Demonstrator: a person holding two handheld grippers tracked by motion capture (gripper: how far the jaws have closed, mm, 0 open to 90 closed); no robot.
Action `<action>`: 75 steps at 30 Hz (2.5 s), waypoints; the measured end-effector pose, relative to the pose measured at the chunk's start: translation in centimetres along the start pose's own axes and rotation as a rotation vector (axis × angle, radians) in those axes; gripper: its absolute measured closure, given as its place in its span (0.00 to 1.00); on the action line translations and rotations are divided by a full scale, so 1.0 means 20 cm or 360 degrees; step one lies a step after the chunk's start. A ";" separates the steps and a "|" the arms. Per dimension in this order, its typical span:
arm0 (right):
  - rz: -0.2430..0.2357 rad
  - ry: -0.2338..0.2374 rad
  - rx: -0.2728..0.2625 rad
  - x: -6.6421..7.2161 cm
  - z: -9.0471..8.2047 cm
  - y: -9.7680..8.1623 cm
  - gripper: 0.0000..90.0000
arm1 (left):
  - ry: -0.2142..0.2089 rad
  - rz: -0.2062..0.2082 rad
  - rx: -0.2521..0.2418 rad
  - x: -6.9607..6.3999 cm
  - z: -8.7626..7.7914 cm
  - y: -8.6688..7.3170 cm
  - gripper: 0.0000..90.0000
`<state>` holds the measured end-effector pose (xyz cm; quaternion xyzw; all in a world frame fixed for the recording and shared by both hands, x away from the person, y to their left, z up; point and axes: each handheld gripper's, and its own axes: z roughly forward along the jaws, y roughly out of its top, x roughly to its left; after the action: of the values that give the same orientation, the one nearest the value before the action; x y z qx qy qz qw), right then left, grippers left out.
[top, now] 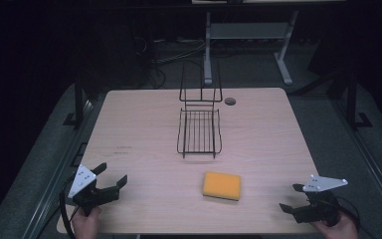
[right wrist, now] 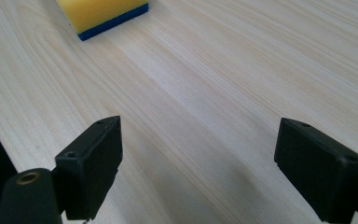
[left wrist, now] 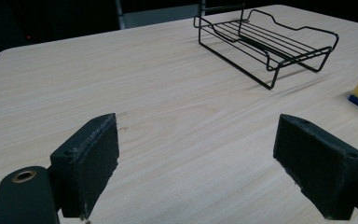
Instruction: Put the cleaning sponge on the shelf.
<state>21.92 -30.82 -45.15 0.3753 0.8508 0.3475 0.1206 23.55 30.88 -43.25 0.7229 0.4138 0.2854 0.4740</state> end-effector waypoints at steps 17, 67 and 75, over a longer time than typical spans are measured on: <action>-0.0065 0.0063 -0.0008 0.03 0.02 0.05 0.16 | -0.0002 -0.0003 -0.0007 0.00 -0.01 0.00 0.15; -0.0323 0.0260 0.0132 0.14 0.11 0.36 0.17 | 0.0014 0.0016 0.0000 0.00 -0.01 -0.01 0.15; -0.0360 0.0278 0.0169 0.15 0.12 0.42 0.17 | 0.0014 0.0012 -0.0010 0.00 -0.01 0.00 0.15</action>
<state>25.64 -23.43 -41.00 0.2511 0.9121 0.3176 0.0645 23.33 31.00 -43.25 0.7217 0.4123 0.2916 0.4734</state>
